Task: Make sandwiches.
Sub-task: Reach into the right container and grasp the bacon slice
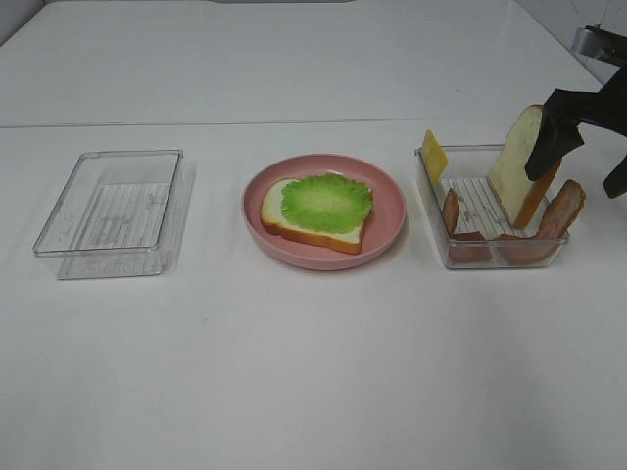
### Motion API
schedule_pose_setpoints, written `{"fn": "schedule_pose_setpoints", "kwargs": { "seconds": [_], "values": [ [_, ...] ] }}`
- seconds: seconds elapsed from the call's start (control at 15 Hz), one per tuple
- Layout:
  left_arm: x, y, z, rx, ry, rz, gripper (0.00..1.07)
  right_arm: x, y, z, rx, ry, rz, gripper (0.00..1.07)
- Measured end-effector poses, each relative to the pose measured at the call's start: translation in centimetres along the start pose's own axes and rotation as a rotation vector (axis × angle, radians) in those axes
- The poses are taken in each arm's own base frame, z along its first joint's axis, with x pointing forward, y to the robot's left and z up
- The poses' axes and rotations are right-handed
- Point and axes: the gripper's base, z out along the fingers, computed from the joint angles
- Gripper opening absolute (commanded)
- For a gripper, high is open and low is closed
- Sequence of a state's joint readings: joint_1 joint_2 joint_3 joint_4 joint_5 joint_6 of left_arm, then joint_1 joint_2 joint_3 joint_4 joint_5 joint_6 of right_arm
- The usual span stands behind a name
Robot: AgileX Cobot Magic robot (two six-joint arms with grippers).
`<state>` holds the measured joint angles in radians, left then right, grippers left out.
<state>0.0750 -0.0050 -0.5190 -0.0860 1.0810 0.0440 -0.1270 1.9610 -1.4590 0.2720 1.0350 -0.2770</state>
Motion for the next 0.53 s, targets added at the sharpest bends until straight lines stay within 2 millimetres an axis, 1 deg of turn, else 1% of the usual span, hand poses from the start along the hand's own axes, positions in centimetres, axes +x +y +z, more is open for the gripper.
{"fn": "schedule_pose_setpoints", "kwargs": {
  "seconds": [0.13,0.2,0.33,0.4,0.47,0.53],
  "values": [
    [0.0,0.0,0.0,0.000,0.000,0.000,1.02,-0.1,-0.3,1.2,-0.004,0.027,0.006,0.96],
    [0.0,0.0,0.0,0.000,0.000,0.000,1.02,0.0,-0.5,2.2,-0.007,0.049,0.010,0.95],
    [0.0,0.0,0.0,0.000,0.000,0.000,1.02,0.0,-0.7,2.7,-0.008,0.061,0.012,0.92],
    [0.0,0.0,0.0,0.000,0.000,0.000,1.02,0.0,-0.7,3.0,-0.011,0.066,0.011,0.87],
    [0.0,0.0,0.0,0.000,0.000,0.000,1.02,0.0,-0.8,3.2,-0.011,0.069,0.009,0.79],
    [0.0,0.0,0.0,0.000,0.000,0.000,1.02,0.0,-0.8,3.4,-0.012,0.073,0.010,0.75]
  ]
}}
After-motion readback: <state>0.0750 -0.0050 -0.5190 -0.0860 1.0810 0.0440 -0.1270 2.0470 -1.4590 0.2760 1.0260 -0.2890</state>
